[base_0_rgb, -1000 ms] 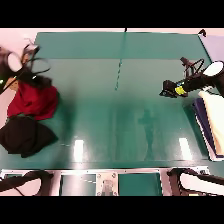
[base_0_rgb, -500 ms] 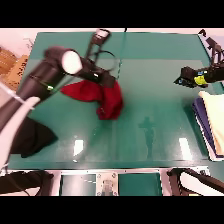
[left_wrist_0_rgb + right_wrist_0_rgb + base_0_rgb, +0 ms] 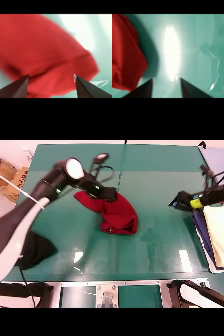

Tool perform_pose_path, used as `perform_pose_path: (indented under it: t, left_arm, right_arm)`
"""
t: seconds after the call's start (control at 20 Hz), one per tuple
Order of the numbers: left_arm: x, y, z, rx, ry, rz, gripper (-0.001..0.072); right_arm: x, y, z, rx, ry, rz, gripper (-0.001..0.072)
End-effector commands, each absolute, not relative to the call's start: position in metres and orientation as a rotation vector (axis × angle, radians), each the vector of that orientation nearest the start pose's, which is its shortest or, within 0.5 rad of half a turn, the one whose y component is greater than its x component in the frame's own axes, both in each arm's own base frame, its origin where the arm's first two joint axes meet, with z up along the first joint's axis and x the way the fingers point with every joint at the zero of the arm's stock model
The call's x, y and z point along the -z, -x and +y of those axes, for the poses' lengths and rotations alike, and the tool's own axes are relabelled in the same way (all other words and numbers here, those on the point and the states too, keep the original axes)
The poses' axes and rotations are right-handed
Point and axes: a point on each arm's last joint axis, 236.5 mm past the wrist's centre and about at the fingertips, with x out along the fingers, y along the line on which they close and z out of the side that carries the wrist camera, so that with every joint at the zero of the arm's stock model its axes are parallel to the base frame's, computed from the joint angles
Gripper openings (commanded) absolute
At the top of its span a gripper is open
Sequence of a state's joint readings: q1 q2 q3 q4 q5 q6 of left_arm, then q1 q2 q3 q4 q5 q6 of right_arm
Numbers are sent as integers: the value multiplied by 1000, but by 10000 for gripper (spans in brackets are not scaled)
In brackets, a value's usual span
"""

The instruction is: Fold the shirts.

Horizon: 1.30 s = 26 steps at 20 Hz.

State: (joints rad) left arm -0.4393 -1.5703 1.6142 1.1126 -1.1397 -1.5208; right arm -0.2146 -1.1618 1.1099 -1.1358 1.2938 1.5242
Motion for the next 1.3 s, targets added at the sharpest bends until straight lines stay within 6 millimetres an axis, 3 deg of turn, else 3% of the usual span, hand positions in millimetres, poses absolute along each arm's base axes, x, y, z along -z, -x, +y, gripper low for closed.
perform_pose_path:
  t: [0.0,0.15,0.25,0.3,0.45,0.55,0.85,0.9,0.95,1.0,1.05,1.1,1.2,1.25]
  left_arm:
    - [-66,-437,-217,550,197,1217,639]
    - [-27,-446,-168,431,276,1267,640]
    - [10,-445,-158,383,311,1295,658]
    - [27,-445,-158,364,328,1304,720]
    - [66,-454,-172,346,440,1318,720]
    - [77,-468,-185,360,529,1285,720]
    - [89,-499,-198,346,686,1186,720]
    - [93,-500,-201,342,712,1190,646]
    - [96,-500,-202,339,727,1195,514]
    - [98,-500,-202,337,729,1198,333]
    - [97,-500,-202,340,726,1197,85]
    - [94,-502,-203,356,709,1188,19]
    - [83,-502,-209,425,657,1180,19]
    - [75,-501,-213,464,632,1179,19]
  right_arm:
    - [12,-323,37,-108,-588,1361,477]
    - [51,-305,77,-179,-730,1372,511]
    - [64,-295,111,-256,-777,1369,511]
    - [67,-292,129,-295,-775,1368,511]
    - [69,-293,170,-358,-740,1346,511]
    - [70,-298,190,-373,-734,1313,511]
    - [73,-320,198,-356,-712,1265,509]
    - [73,-323,199,-356,-712,1262,509]
    - [73,-325,199,-356,-712,1261,509]
    - [72,-326,199,-357,-712,1259,508]
    - [72,-326,199,-356,-711,1257,488]
    - [72,-326,199,-356,-711,1257,435]
    - [72,-330,197,-357,-694,1236,217]
    - [72,-336,194,-341,-692,1214,186]
